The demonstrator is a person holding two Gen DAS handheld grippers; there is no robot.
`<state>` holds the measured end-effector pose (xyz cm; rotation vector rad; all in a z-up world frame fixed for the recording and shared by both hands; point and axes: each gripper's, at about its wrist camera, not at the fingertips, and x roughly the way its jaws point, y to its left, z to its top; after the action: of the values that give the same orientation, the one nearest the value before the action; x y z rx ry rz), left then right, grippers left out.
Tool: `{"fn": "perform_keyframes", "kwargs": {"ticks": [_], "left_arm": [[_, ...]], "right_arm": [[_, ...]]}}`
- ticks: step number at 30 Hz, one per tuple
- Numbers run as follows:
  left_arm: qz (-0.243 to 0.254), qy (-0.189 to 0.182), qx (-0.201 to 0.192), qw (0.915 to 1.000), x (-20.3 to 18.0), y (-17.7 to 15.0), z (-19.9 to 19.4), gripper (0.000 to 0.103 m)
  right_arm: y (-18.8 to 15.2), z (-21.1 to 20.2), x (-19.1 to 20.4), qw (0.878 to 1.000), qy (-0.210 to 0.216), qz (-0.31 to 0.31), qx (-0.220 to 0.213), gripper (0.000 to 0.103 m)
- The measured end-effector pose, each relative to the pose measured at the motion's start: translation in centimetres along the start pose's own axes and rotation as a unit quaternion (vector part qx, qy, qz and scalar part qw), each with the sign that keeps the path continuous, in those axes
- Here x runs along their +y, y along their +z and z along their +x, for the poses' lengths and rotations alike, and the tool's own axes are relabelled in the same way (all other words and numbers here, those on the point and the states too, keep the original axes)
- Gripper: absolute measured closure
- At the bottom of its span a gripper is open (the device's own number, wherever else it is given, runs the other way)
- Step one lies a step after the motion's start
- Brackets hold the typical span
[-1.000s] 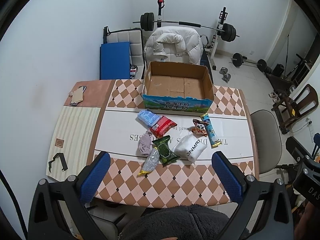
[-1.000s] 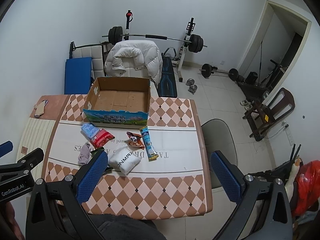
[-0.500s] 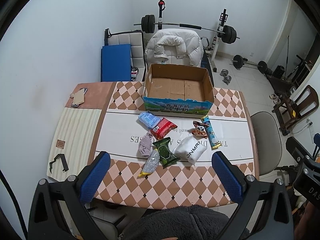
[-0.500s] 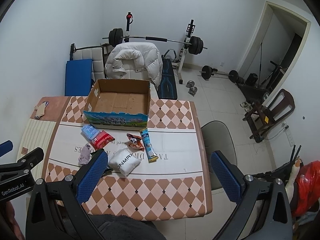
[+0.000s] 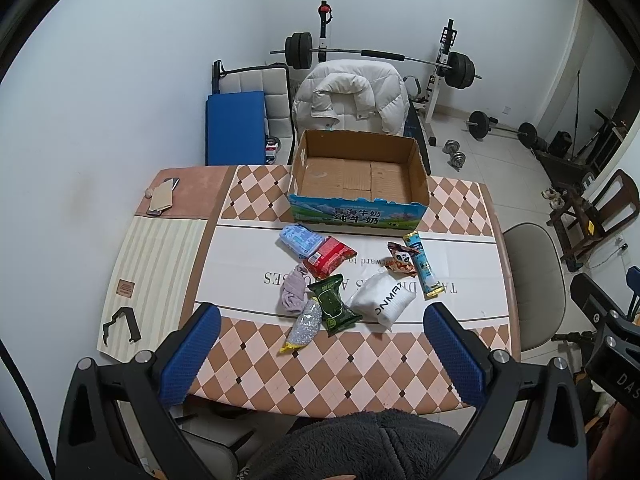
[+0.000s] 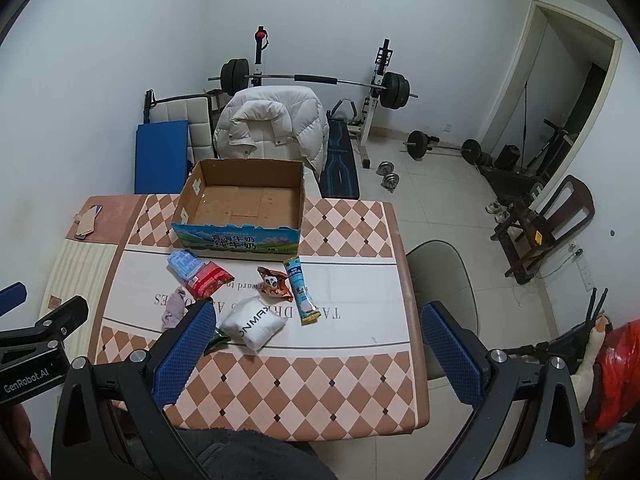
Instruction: Organize soft objects
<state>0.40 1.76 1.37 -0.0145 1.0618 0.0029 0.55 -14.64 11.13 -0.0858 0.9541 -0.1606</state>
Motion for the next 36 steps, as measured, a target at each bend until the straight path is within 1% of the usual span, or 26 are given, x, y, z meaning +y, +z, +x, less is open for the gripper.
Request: {"fn": "perform_keyframes", "kwargs": {"ticks": [23,29,31,32,34,36], "left_arm": [[0.002,-0.002,-0.002,1.0000,-0.6,0.0,-0.8,0.000],[0.005,0.000,-0.003,1.0000,-0.9,-0.1,-1.0,0.000],[0.008,0.013,-0.006,0.9999,-0.6,-0.2,-0.2,0.000],[0.010,0.020,-0.005,0.9997,-0.5,-0.7,0.8,0.000],[0.013,0.040,0.002,0.9991,0.3,0.0,3.0,0.000],[0.018,0.060,0.012,0.9980,0.9,0.1,5.6,0.000]], "right_arm": [[-0.4,-0.1,-0.2,1.000,0.000,0.003,-0.002,0.000],[-0.5,-0.4,-0.3,1.000,0.007,0.005,-0.003,0.000],[-0.4,0.0,-0.3,1.000,0.012,0.006,-0.003,0.000],[-0.3,0.5,-0.3,1.000,0.015,0.003,-0.003,0.000],[0.1,2.9,0.1,1.000,0.024,-0.018,0.004,0.000],[0.2,6.1,0.8,0.998,0.041,-0.039,0.023,0.000]]}}
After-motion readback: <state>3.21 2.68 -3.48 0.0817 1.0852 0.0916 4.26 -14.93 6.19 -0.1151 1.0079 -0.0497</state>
